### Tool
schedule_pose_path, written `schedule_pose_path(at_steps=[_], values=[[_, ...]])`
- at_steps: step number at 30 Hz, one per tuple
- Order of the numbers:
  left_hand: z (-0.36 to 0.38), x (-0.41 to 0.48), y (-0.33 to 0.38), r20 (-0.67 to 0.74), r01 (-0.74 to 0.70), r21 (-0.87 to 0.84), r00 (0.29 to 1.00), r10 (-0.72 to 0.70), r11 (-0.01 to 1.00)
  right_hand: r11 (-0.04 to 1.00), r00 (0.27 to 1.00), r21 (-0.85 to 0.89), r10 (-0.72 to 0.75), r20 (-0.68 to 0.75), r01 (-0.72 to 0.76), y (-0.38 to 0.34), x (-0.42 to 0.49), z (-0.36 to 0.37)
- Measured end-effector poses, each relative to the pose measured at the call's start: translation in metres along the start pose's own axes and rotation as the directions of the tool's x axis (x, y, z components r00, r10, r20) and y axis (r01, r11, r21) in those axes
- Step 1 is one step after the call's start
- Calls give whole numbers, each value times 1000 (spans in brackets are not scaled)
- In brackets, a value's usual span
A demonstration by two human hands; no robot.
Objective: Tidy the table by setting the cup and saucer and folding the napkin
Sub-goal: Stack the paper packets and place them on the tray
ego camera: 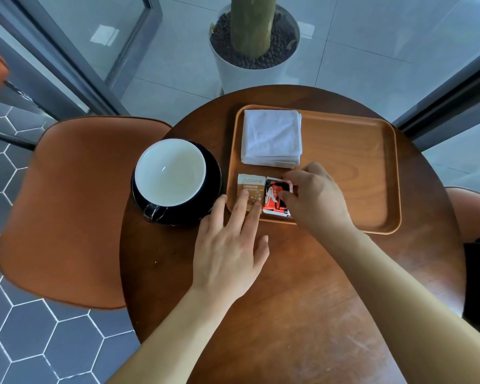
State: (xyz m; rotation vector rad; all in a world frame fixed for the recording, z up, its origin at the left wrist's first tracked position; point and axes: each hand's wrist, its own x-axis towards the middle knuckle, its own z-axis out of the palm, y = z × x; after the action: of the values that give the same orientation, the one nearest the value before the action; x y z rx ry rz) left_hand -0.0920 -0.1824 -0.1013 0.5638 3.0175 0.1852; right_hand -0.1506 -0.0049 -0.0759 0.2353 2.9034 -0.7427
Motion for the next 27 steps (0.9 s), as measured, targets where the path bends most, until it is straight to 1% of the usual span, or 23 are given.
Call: schedule_pose_path(at_steps=[7, 13, 18, 27], values=[[3, -2, -3, -22, -14, 13, 1000, 15, 1000, 1000, 1000, 12, 0, -7, 1, -4, 4, 4], [4, -3, -4, -45, -27, 3, 999, 27, 1000, 995, 999, 95, 13, -35, -10, 1, -1, 5], [2, -1, -3, -20, -18, 9, 1000, 18, 1000, 997, 999, 60, -43, 5, 43, 4, -4, 8], [1, -1, -3, -12, -22, 26, 1000, 22, 999, 997, 999, 58, -51, 2, 51, 5, -2, 8]])
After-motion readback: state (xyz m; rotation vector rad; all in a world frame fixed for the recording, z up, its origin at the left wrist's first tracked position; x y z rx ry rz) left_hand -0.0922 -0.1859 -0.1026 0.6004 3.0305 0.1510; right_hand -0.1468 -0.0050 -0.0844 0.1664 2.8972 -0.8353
